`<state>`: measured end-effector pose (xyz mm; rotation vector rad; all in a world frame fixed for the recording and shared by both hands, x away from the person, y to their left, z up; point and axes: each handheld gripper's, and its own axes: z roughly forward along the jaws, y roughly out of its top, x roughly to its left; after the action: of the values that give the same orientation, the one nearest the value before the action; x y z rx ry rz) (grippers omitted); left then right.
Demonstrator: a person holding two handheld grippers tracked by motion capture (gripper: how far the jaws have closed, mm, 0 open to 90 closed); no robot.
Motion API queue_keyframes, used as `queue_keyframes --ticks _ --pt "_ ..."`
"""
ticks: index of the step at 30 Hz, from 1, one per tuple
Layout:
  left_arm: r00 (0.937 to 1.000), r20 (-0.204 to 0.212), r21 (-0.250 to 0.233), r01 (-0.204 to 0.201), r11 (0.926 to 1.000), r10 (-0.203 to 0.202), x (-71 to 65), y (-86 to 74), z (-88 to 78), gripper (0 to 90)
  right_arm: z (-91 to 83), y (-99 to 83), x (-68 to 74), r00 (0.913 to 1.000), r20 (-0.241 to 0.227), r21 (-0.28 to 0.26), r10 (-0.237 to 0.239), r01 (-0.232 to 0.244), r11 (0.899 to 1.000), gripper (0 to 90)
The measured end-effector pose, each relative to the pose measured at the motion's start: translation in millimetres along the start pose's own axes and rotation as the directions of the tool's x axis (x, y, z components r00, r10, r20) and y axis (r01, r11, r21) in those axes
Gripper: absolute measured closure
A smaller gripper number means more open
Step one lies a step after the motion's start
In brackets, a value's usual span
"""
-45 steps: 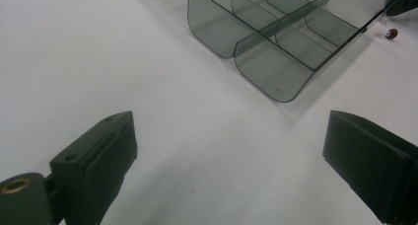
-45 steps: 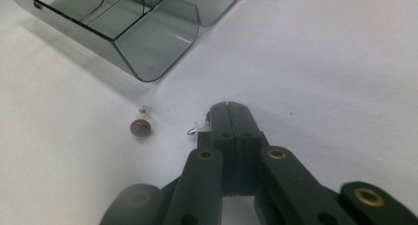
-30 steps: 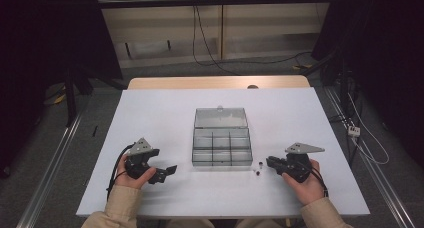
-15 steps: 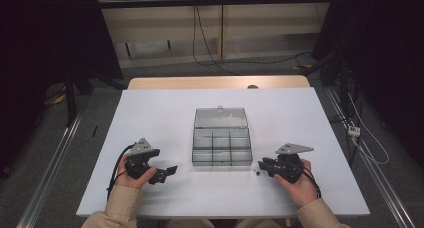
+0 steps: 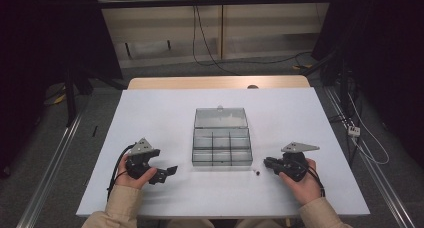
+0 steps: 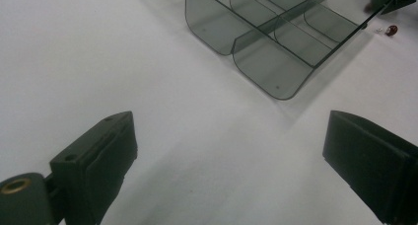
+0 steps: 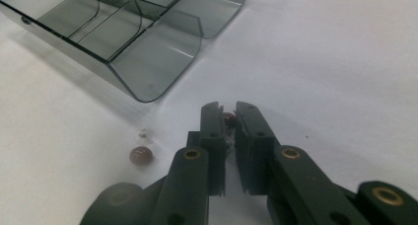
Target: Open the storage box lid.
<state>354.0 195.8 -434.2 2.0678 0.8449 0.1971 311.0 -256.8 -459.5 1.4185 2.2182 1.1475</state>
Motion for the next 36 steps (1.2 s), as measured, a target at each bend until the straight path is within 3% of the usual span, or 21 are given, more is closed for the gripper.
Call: queue_keyframes --ticks 2,5,9,17,25,36 --pt "1.0 0.0 -0.001 0.001 1.0 -0.001 -0.1 0.0 -0.1 6.1 1.4 0.9 0.2 0.9996 -0.019 0.004 -0.021 0.021 1.0 82.1" --pt "1.0 0.001 0.001 -0.001 1.0 0.001 0.0 0.0 -0.2 6.1 1.5 1.0 -1.2 0.9996 -0.025 0.0 -0.015 0.015 1.0 81.6" --pt "1.0 0.0 0.004 0.003 1.0 -0.003 -0.2 0.0 0.3 6.1 1.5 0.4 -1.0 0.9998 -0.017 -0.021 0.007 -0.008 1.0 75.5" --pt "1.0 -0.001 0.011 -0.003 0.9999 0.003 -0.5 -0.2 1.3 6.1 7.3 3.3 6.2 0.9995 0.0 -0.006 -0.032 0.032 0.999 74.6" --pt "1.0 -0.003 0.009 -0.006 0.9999 0.006 -0.4 0.0 0.9 6.1 7.6 3.4 6.8 0.9991 0.018 0.001 -0.039 0.039 0.999 80.0" --pt "1.0 -0.001 0.004 -0.001 1.0 0.001 -0.1 0.0 0.5 6.1 7.1 6.8 2.7 0.9996 -0.026 -0.008 -0.014 0.013 1.0 80.7"
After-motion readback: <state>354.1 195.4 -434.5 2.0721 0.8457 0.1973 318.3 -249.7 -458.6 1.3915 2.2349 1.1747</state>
